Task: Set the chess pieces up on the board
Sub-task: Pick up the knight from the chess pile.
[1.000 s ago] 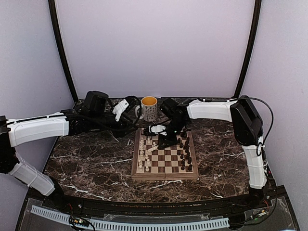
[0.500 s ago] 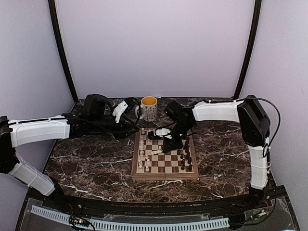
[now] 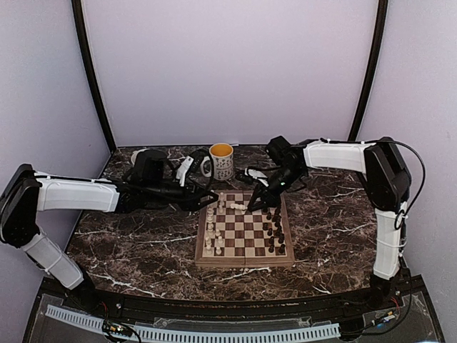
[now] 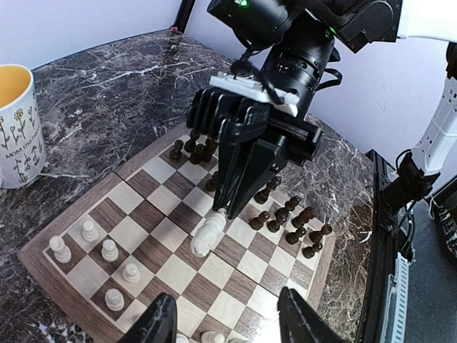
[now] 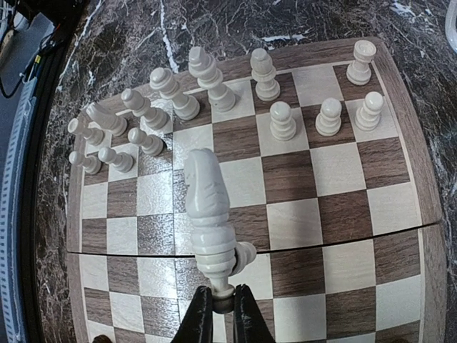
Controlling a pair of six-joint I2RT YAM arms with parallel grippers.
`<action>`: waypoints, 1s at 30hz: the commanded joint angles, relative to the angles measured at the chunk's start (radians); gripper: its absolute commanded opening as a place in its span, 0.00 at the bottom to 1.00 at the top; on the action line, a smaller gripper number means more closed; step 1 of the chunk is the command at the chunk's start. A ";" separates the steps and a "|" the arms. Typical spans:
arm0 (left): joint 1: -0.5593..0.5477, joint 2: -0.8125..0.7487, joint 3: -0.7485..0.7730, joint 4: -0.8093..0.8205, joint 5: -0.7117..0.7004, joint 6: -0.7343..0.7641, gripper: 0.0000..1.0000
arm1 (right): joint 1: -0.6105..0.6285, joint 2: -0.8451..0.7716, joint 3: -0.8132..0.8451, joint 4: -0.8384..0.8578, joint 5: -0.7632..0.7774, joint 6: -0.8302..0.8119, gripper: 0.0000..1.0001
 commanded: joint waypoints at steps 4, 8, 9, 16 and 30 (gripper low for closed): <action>0.004 0.094 0.013 0.138 0.059 -0.140 0.50 | -0.014 -0.055 0.031 0.008 -0.131 0.050 0.08; 0.001 0.167 0.053 0.166 0.088 -0.183 0.50 | -0.021 -0.060 0.038 0.006 -0.156 0.060 0.08; -0.001 0.181 0.061 0.171 0.088 -0.190 0.50 | -0.021 -0.061 0.038 0.005 -0.162 0.061 0.08; -0.010 0.253 0.113 0.227 0.147 -0.232 0.47 | -0.022 -0.063 0.038 0.002 -0.171 0.064 0.08; -0.012 0.305 0.150 0.228 0.212 -0.265 0.18 | -0.027 -0.057 0.034 0.008 -0.181 0.067 0.09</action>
